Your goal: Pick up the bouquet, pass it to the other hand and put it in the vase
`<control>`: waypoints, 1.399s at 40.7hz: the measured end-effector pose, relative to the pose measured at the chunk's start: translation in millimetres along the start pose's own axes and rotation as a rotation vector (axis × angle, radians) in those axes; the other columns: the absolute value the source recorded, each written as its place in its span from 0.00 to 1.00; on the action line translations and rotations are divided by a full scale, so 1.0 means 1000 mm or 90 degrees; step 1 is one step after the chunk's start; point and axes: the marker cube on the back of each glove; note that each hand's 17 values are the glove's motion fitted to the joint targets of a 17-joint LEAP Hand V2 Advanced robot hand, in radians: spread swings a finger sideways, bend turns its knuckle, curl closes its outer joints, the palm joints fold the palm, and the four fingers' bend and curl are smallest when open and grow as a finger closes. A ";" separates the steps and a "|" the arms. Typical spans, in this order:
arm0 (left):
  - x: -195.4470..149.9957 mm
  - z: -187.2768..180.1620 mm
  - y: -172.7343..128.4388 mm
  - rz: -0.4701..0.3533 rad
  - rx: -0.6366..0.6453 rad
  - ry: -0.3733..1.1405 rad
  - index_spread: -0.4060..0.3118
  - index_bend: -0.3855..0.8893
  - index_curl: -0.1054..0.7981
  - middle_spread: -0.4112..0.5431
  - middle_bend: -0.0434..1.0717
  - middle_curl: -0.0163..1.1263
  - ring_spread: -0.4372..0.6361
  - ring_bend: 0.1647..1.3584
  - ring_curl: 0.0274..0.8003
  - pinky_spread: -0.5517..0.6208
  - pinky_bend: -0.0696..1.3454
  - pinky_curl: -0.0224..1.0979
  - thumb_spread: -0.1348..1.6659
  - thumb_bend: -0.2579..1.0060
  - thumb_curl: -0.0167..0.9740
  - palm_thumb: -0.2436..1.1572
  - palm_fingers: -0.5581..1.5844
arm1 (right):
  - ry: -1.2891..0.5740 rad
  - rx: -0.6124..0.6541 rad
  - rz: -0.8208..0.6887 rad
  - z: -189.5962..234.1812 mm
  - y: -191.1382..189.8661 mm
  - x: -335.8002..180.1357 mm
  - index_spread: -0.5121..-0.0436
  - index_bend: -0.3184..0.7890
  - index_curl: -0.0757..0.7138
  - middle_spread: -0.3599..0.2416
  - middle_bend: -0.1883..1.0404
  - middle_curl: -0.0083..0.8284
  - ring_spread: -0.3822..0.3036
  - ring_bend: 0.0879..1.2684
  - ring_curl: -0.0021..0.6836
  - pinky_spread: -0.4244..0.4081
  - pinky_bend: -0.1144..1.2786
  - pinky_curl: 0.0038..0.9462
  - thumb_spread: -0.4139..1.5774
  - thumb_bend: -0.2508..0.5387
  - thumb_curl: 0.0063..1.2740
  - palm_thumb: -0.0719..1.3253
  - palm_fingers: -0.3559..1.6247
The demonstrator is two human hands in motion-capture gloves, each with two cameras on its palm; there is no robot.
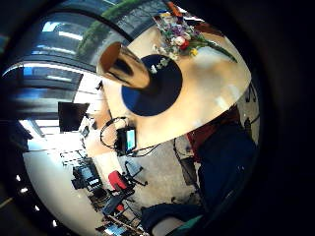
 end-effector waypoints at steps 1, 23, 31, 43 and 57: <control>0.001 -0.001 0.000 0.002 0.003 0.000 0.45 0.43 0.44 0.67 0.20 0.22 0.74 0.40 0.28 0.88 0.28 0.27 0.61 0.16 0.15 0.12 0.29 | -0.006 -0.004 0.014 0.000 -0.003 0.003 0.53 0.35 0.25 0.57 0.33 0.39 0.61 0.43 0.45 0.66 0.54 0.37 0.79 0.30 0.15 0.18 0.35; -0.001 0.008 0.000 -0.004 0.022 -0.015 0.46 0.43 0.47 0.67 0.19 0.23 0.72 0.41 0.31 0.87 0.30 0.30 0.62 0.16 0.18 0.13 0.29 | -0.192 -0.072 0.157 0.074 -0.088 0.031 0.79 0.38 0.19 0.69 0.36 0.44 0.65 0.53 0.50 0.66 0.68 0.41 0.77 0.32 0.20 0.26 0.42; -0.008 0.021 -0.001 -0.032 0.013 -0.030 0.46 0.42 0.47 0.68 0.18 0.23 0.70 0.42 0.31 0.86 0.31 0.31 0.63 0.17 0.19 0.14 0.29 | -0.277 -0.213 0.225 0.162 -0.115 0.027 0.81 0.36 0.24 0.65 0.35 0.46 0.55 0.51 0.50 0.65 0.63 0.39 0.76 0.36 0.23 0.37 0.44; -0.014 0.037 -0.005 -0.063 -0.010 -0.047 0.46 0.42 0.47 0.68 0.19 0.24 0.69 0.43 0.32 0.85 0.32 0.31 0.64 0.18 0.21 0.15 0.29 | -0.245 -0.136 0.288 0.232 -0.132 0.019 0.84 0.37 0.25 0.63 0.35 0.49 0.47 0.49 0.52 0.71 0.60 0.38 0.74 0.34 0.26 0.47 0.41; -0.009 0.052 -0.010 -0.061 -0.034 -0.043 0.48 0.40 0.46 0.69 0.20 0.24 0.69 0.45 0.33 0.84 0.34 0.32 0.69 0.20 0.24 0.21 0.29 | -0.288 -0.016 0.401 0.258 -0.142 0.007 0.62 0.49 0.42 0.44 0.44 0.55 0.31 0.46 0.52 0.46 0.38 0.30 0.75 0.42 0.30 0.65 0.62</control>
